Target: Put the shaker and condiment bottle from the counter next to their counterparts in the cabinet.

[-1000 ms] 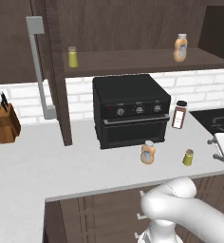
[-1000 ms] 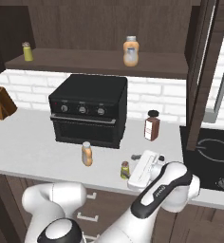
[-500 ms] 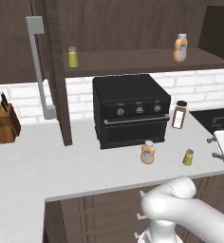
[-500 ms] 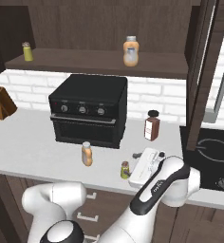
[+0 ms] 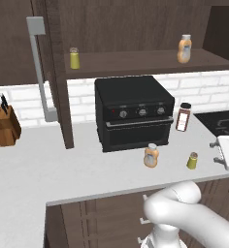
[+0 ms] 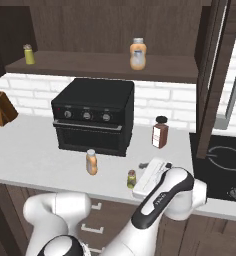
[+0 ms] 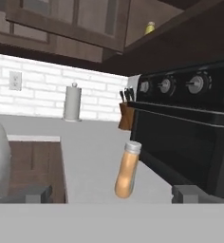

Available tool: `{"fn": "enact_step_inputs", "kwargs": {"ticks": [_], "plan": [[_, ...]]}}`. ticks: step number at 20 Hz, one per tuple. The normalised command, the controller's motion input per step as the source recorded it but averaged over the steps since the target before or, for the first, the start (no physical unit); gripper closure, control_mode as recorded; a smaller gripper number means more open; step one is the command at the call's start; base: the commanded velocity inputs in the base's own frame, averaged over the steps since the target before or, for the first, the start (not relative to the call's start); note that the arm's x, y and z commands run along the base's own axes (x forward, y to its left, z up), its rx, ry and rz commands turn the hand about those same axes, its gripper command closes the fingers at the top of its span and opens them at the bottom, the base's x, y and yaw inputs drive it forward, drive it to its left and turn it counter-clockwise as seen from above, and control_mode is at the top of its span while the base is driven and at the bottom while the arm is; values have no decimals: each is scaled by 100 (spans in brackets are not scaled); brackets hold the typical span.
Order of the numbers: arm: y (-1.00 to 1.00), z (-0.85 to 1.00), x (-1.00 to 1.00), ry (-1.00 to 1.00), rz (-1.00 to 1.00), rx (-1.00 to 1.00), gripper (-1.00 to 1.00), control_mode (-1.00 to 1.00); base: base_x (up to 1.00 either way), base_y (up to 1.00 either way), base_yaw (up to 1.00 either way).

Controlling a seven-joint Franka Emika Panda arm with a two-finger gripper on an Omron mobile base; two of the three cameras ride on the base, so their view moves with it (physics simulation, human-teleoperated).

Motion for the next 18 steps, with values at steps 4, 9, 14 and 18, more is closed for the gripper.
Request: {"fn": "enact_step_inputs", "kwargs": {"ticks": [4,9,14,18], "plan": [[17,-20,0,0,-7,-1,-100,-100,0,0,0],[17,-26,5,2,-7,-3,-100,-100,0,0,0],[12,-31,14,5,-7,-4,-100,-100,0,0,0],[0,-23,24,6,-5,-1,-100,-100,0,0,0]]}}
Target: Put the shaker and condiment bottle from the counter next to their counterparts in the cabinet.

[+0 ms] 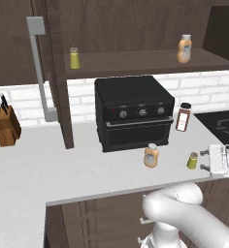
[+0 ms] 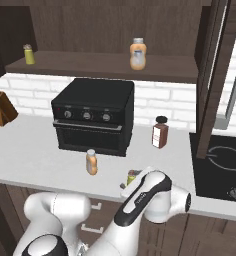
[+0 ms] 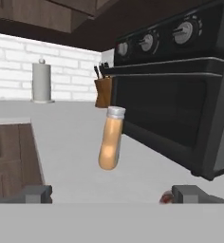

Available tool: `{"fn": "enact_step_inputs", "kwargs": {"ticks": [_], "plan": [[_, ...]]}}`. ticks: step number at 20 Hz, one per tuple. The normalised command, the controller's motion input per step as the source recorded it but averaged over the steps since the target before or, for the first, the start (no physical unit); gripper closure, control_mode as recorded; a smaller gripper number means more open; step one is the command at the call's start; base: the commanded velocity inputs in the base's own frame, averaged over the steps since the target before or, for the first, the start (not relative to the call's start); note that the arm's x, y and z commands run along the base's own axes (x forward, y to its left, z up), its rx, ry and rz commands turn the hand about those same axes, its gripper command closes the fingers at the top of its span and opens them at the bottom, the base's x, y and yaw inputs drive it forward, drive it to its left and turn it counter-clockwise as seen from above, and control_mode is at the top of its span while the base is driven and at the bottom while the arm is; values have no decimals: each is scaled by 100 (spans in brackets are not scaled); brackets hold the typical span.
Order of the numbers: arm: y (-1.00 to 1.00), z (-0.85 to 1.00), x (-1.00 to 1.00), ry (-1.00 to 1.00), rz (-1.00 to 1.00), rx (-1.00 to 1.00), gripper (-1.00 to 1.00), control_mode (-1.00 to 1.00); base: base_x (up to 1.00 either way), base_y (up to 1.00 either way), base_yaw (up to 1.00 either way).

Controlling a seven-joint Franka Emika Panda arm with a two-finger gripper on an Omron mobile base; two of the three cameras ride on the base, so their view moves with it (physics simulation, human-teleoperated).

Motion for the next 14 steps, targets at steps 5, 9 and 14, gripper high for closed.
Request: {"fn": "enact_step_inputs", "kwargs": {"ticks": [5,9,14], "plan": [[-4,-5,24,4,-1,2,-100,-100,0,0,0],[-6,0,22,4,0,4,-100,-100,0,0,0],[-13,-7,23,4,0,1,-100,-100,0,0,0]]}}
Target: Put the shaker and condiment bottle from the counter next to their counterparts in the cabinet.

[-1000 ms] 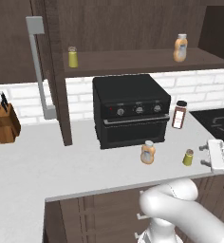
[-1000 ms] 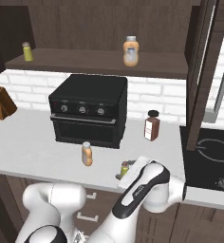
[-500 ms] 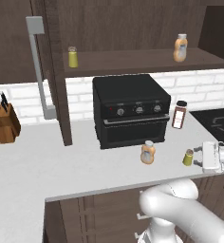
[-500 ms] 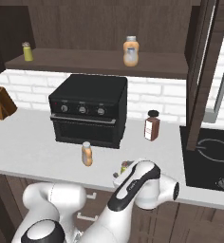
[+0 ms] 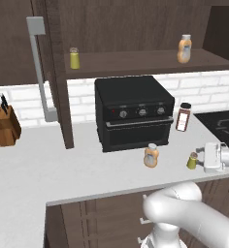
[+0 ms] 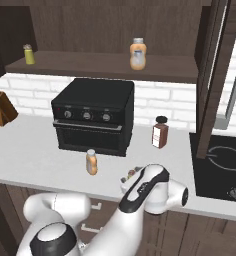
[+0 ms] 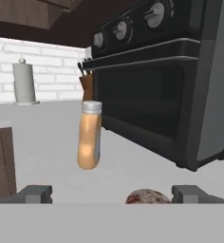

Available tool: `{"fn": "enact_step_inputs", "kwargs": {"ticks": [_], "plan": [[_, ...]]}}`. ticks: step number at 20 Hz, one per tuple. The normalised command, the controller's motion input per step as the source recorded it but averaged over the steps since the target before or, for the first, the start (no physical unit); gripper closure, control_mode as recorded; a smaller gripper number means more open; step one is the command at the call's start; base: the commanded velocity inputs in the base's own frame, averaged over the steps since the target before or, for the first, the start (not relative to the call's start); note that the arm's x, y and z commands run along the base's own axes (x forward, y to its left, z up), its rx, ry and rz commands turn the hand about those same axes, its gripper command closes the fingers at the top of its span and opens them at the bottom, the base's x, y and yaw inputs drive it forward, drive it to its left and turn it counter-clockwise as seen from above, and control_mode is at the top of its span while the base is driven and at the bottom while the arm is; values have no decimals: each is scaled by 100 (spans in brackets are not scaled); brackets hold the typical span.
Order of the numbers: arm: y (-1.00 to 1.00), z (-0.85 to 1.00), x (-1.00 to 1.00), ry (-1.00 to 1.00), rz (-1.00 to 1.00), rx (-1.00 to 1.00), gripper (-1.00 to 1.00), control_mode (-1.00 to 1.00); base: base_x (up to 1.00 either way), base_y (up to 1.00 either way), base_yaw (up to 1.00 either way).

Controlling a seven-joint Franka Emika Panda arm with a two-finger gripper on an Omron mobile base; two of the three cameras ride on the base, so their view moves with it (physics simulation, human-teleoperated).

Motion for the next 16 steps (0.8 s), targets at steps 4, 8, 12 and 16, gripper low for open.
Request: {"fn": "enact_step_inputs", "kwargs": {"ticks": [4,8,12,16], "plan": [[-15,-12,26,4,0,0,-100,-100,0,0,0],[-6,-12,28,4,0,0,-100,-100,0,0,0],[0,-17,19,4,0,0,-100,-100,0,0,0],[0,-17,14,3,0,0,-100,-100,0,0,0]]}}
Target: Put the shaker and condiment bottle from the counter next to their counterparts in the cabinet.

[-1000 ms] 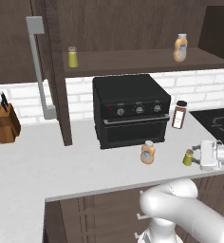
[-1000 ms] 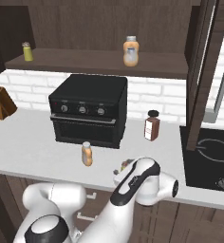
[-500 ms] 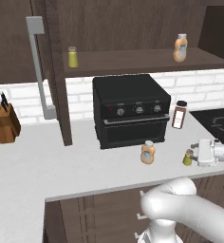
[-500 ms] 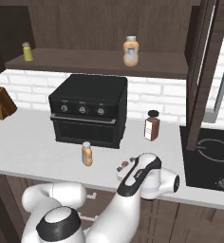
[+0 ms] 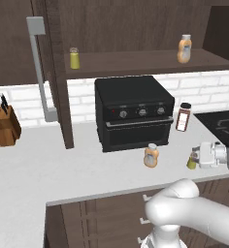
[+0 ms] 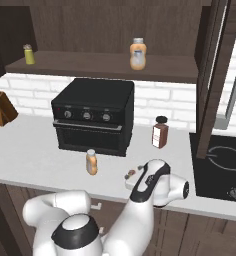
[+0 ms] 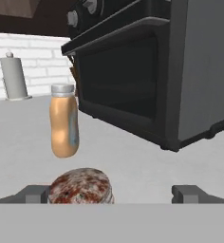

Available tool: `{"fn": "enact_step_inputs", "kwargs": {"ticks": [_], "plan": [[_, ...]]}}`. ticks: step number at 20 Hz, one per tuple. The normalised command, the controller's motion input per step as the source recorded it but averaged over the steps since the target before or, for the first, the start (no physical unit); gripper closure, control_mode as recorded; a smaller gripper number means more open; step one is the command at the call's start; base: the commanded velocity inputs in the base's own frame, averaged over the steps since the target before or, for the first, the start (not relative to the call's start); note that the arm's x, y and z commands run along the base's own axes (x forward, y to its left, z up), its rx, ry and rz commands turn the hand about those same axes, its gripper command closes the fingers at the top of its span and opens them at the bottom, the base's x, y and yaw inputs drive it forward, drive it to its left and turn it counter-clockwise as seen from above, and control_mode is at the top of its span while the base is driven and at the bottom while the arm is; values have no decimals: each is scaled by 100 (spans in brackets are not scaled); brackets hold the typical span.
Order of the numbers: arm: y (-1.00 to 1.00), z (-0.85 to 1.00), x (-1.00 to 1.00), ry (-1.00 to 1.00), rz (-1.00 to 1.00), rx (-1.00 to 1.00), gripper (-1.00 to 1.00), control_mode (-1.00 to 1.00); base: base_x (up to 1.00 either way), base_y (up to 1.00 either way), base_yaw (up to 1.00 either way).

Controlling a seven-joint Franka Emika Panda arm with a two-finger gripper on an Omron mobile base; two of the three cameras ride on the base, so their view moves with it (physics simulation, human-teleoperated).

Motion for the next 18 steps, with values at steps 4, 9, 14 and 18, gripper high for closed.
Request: {"fn": "enact_step_inputs", "kwargs": {"ticks": [4,9,14,18], "plan": [[0,-14,4,2,0,0,-100,-100,0,0,0],[0,-12,1,1,0,0,-100,-100,0,0,0],[1,-11,7,2,0,0,100,-100,0,0,0],[0,-3,6,1,0,0,100,-100,0,0,0]]}}
